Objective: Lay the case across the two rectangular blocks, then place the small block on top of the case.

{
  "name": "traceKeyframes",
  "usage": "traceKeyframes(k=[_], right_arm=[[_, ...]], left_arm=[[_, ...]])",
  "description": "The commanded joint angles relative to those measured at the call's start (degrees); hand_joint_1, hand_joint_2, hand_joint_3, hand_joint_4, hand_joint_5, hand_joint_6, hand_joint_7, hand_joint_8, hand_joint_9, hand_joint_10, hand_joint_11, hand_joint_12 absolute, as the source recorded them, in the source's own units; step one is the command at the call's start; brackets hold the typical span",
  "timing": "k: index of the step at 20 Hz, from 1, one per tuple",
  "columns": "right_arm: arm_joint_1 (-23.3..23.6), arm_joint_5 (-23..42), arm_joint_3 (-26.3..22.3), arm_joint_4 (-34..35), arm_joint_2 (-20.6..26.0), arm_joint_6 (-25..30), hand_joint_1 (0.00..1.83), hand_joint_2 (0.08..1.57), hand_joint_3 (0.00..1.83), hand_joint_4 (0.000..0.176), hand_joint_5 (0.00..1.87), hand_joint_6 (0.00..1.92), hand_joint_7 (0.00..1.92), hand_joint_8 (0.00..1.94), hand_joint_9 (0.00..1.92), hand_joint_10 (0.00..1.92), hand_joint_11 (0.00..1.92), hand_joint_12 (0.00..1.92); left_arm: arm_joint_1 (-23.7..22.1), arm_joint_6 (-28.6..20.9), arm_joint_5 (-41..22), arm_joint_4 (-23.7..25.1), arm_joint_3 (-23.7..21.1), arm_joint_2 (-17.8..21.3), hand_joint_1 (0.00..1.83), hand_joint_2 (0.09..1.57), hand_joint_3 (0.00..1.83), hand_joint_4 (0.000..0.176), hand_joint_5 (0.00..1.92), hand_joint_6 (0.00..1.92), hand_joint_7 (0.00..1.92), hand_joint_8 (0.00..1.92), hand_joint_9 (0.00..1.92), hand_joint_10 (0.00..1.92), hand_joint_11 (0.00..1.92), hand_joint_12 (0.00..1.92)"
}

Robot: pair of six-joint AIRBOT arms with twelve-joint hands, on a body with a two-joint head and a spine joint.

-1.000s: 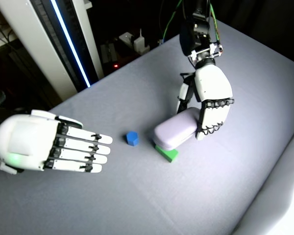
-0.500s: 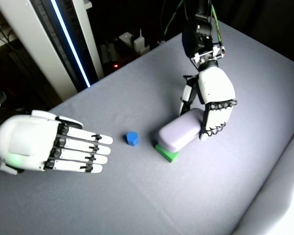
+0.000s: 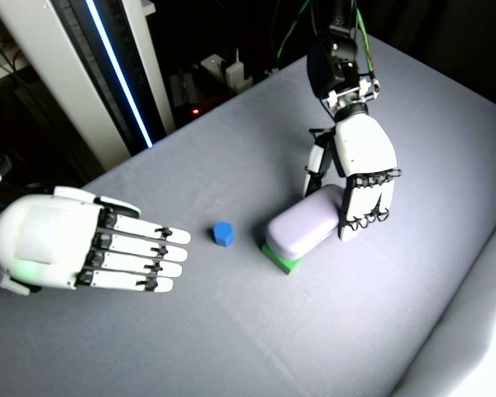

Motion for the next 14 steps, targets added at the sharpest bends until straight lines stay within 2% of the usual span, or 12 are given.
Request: traceKeyframes(k=[1,2,8,10,11,12,13,14], right_arm=[[0.87,6.4,0.33,1.57,0.09,0.45,0.61,1.34,0.0,0.0,0.4,0.0,0.4,0.0,0.42,0.01,0.2,0.64],[0.87,6.4,0.33,1.57,0.09,0.46,0.61,1.34,0.0,0.0,0.39,0.0,0.4,0.0,0.42,0.0,0.18,0.63],[0.86,6.4,0.32,1.58,0.01,0.58,0.63,1.34,0.0,0.0,0.4,0.0,0.41,0.0,0.42,0.0,0.19,0.64],[0.86,6.4,0.33,1.59,0.01,0.58,0.6,1.34,0.0,0.0,0.4,0.0,0.41,0.0,0.43,0.0,0.2,0.65],[0.86,6.4,0.33,1.59,0.0,0.58,0.6,1.34,0.0,0.0,0.4,0.0,0.41,0.0,0.43,0.0,0.19,0.65],[0.86,6.4,0.33,1.6,-0.02,0.58,0.6,1.34,0.0,0.0,0.4,0.0,0.41,0.0,0.43,0.0,0.19,0.65],[0.86,6.4,0.33,1.6,-0.04,0.58,0.62,1.34,0.0,0.0,0.4,0.0,0.41,0.0,0.42,0.0,0.18,0.65],[0.86,6.4,0.33,1.6,-0.06,0.58,0.62,1.34,0.0,0.0,0.4,0.0,0.41,0.0,0.42,0.0,0.18,0.65]], left_arm=[[-0.48,0.01,-5.71,0.62,0.19,-0.34,1.14,0.94,0.0,0.0,0.79,0.0,0.87,0.01,0.96,0.02,0.58,1.21],[-0.48,0.01,-5.76,0.62,0.13,-0.32,1.13,0.93,0.0,0.0,0.77,0.0,0.85,0.0,0.93,0.0,0.5,1.22],[-0.41,0.02,-6.55,0.71,-0.75,0.3,1.09,0.91,0.0,0.0,0.72,0.0,0.79,0.0,0.89,0.0,0.44,1.24],[-0.47,0.02,-6.35,0.91,-0.8,0.51,1.06,0.91,0.0,0.0,0.68,0.0,0.72,0.0,0.84,0.0,0.32,1.3],[-0.5,0.02,-6.34,0.93,-0.8,0.54,1.05,0.91,0.0,0.008,0.66,0.0,0.7,0.0,0.82,0.0,0.28,1.3],[-0.5,0.02,-6.35,0.93,-0.8,0.53,1.05,0.91,0.0,0.008,0.66,0.0,0.7,0.0,0.82,0.0,0.28,1.3],[-0.48,0.02,-6.35,0.93,-0.8,0.52,1.0,0.92,0.0,0.0,0.59,0.0,0.57,0.0,0.71,0.0,0.19,1.25],[-0.44,0.02,-6.35,0.93,-0.83,0.52,0.99,0.91,0.0,0.031,0.55,0.0,0.52,0.0,0.64,0.0,0.14,1.23]])
